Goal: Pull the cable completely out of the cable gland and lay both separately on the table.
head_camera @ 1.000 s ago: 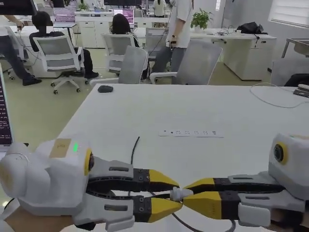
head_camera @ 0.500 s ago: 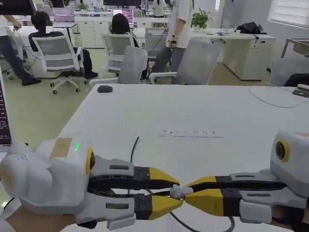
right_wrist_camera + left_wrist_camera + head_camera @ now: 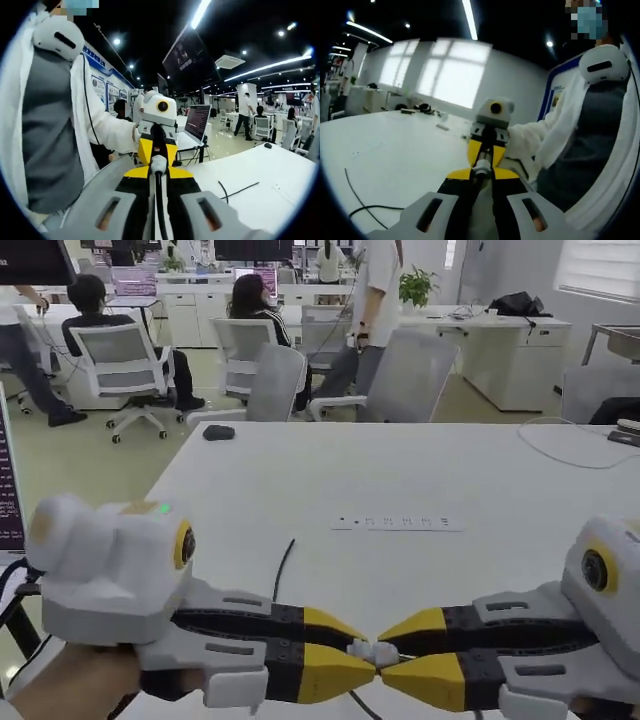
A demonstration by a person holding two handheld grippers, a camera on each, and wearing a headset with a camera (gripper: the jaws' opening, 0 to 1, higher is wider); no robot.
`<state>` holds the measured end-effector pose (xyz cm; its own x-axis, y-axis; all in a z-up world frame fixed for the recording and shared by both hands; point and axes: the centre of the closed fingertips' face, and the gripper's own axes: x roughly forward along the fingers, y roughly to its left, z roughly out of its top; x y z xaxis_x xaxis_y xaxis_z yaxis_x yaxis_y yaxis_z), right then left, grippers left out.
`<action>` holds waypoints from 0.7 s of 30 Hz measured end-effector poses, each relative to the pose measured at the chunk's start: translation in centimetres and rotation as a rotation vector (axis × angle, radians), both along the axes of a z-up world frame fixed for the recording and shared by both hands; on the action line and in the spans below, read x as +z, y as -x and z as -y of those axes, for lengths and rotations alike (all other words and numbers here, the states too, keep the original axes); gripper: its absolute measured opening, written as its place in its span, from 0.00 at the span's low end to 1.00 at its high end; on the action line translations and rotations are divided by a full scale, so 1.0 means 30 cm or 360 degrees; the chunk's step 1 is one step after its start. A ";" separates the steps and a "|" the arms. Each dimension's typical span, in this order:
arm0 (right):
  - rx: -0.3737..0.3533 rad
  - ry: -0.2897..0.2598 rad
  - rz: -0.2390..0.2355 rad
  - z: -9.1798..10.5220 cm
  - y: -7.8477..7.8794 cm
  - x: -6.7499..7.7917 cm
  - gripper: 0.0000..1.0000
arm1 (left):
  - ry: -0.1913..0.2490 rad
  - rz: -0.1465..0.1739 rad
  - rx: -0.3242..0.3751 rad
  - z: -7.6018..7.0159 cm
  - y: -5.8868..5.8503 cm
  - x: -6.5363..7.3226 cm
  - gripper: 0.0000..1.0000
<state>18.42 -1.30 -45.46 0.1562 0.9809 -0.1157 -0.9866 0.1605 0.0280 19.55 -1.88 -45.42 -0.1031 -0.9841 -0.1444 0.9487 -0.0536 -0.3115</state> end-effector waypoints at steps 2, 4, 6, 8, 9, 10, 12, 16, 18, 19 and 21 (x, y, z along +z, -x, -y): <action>-0.0006 -0.0003 0.0024 0.001 -0.004 -0.002 0.09 | -0.0006 0.0021 0.0007 0.000 -0.001 -0.001 0.14; -0.0004 -0.0024 0.0006 0.000 -0.003 0.001 0.10 | -0.0002 0.0031 -0.0002 0.000 0.003 0.002 0.14; -0.0003 -0.0026 -0.0038 0.000 -0.004 0.000 0.11 | -0.0008 0.0088 0.0000 0.002 0.009 0.003 0.14; 0.0005 -0.0042 -0.0188 0.001 0.000 -0.005 0.12 | -0.0007 0.0231 -0.0011 0.004 0.010 0.002 0.15; -0.0006 -0.0080 -0.0252 0.001 -0.005 0.003 0.15 | -0.0001 0.0309 -0.0010 0.006 0.010 0.003 0.15; -0.0022 -0.0173 -0.0354 0.000 -0.013 0.022 0.23 | -0.0012 0.0380 -0.0029 0.008 0.020 -0.001 0.15; -0.0013 -0.0230 -0.0487 0.004 -0.011 0.032 0.31 | -0.0016 0.0496 -0.0027 0.010 0.021 0.000 0.15; -0.0033 -0.0202 -0.0525 0.018 -0.025 0.005 0.25 | -0.0018 0.0611 -0.0021 0.009 0.028 0.002 0.15; -0.0037 -0.0216 -0.0644 0.018 -0.018 -0.003 0.26 | -0.0003 0.0650 -0.0014 0.005 0.029 0.008 0.15; -0.0036 -0.0220 -0.0659 0.019 -0.017 -0.004 0.22 | 0.0003 0.0670 -0.0003 0.005 0.026 0.012 0.15; -0.0024 -0.0235 -0.0640 0.017 -0.009 0.001 0.12 | 0.0004 0.0690 0.0004 0.002 0.027 0.017 0.15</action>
<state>18.69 -1.82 -45.43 0.1418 0.9895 -0.0289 -0.8900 0.1402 0.4339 18.73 -1.93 -44.92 -0.0312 -0.9847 -0.1715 0.9919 -0.0517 0.1161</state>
